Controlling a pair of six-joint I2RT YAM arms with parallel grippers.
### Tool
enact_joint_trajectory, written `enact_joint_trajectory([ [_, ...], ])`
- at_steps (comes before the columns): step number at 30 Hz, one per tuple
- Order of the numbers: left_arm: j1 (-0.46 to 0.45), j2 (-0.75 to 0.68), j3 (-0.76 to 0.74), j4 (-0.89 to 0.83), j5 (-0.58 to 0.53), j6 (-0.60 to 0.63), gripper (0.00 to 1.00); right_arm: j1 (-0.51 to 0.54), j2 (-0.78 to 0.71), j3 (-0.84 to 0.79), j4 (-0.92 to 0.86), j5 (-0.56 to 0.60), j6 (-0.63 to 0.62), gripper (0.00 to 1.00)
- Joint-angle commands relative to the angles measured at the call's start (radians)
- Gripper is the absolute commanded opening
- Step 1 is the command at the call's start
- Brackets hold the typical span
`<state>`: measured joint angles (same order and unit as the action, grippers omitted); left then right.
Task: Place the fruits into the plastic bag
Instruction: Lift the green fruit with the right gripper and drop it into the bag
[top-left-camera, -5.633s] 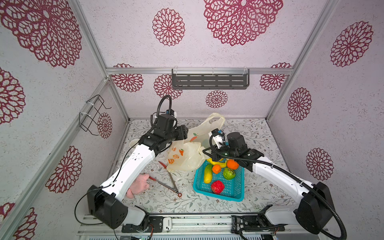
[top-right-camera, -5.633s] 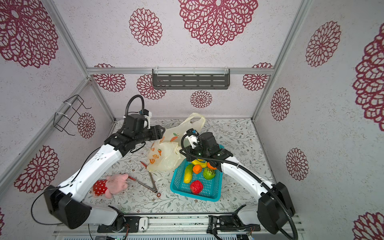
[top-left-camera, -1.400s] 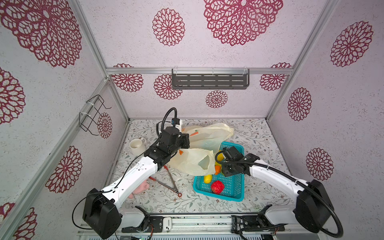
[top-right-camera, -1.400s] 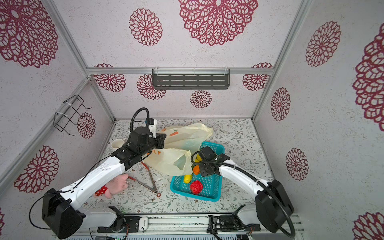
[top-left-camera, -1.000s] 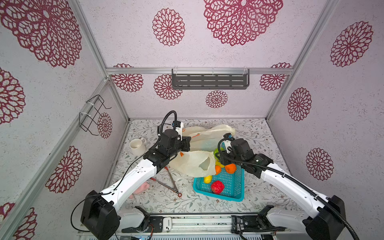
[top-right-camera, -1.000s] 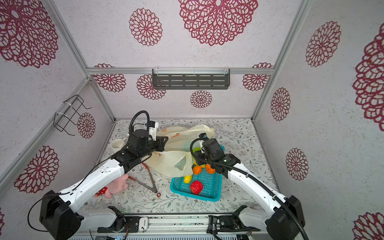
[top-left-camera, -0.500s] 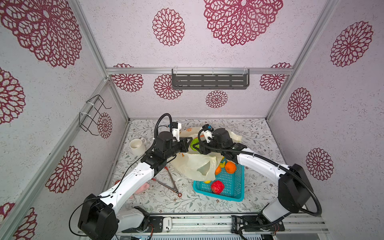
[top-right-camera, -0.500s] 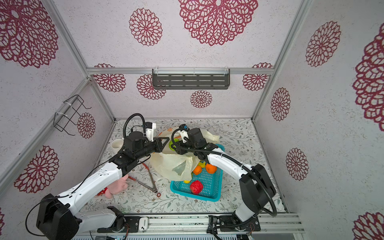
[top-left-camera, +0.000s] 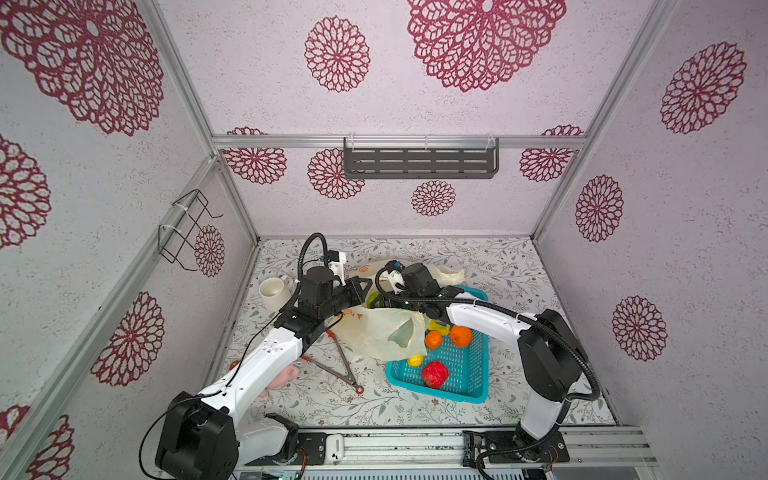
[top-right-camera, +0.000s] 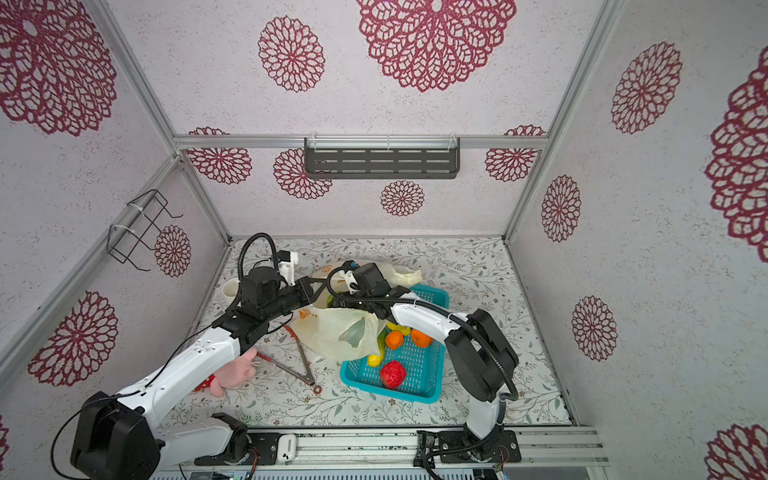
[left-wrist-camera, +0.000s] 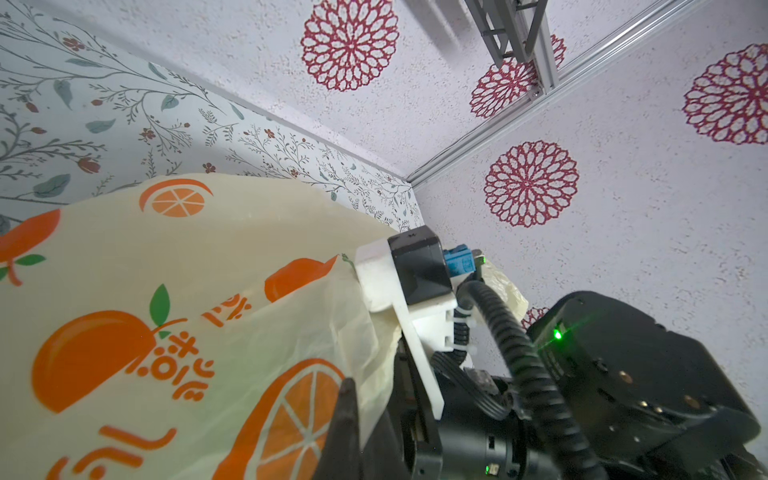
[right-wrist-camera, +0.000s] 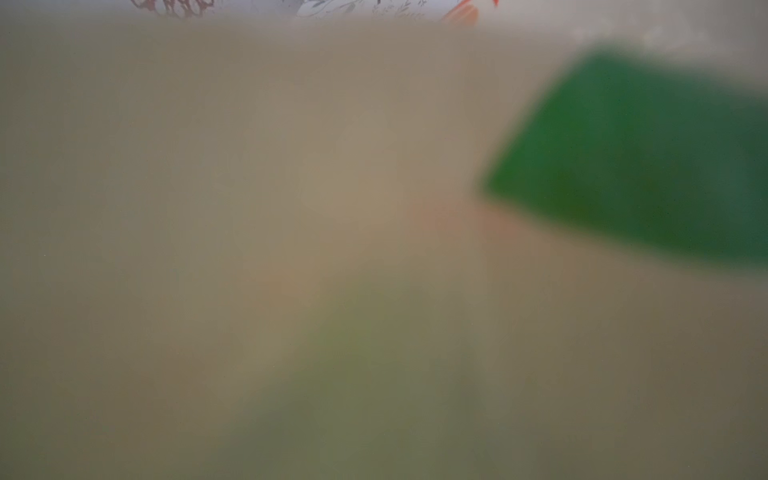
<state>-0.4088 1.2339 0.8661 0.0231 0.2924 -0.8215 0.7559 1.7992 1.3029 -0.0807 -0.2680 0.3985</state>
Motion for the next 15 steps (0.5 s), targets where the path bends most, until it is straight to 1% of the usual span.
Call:
enact_joint_trajectory([
  [1, 0.021, -0.033, -0.013, -0.004, 0.01, -0.013, 0.0, -0.003, -0.046, 0.013, -0.023, 0.041, 0.002, 0.72],
  [6, 0.031, -0.033, -0.02, -0.022, 0.003, 0.001, 0.0, -0.004, -0.079, 0.008, -0.034, 0.044, -0.017, 0.77],
  [10, 0.031, -0.03, -0.03, -0.008, -0.002, -0.003, 0.0, -0.004, -0.116, 0.008, -0.043, 0.051, -0.044, 0.77],
  [12, 0.03, -0.028, -0.033, -0.004, -0.005, -0.005, 0.0, -0.006, -0.153, -0.001, -0.054, 0.061, -0.064, 0.77],
  [15, 0.031, -0.028, -0.033, 0.003, -0.009, 0.0, 0.0, -0.013, -0.251, -0.047, -0.064, 0.077, -0.09, 0.77],
])
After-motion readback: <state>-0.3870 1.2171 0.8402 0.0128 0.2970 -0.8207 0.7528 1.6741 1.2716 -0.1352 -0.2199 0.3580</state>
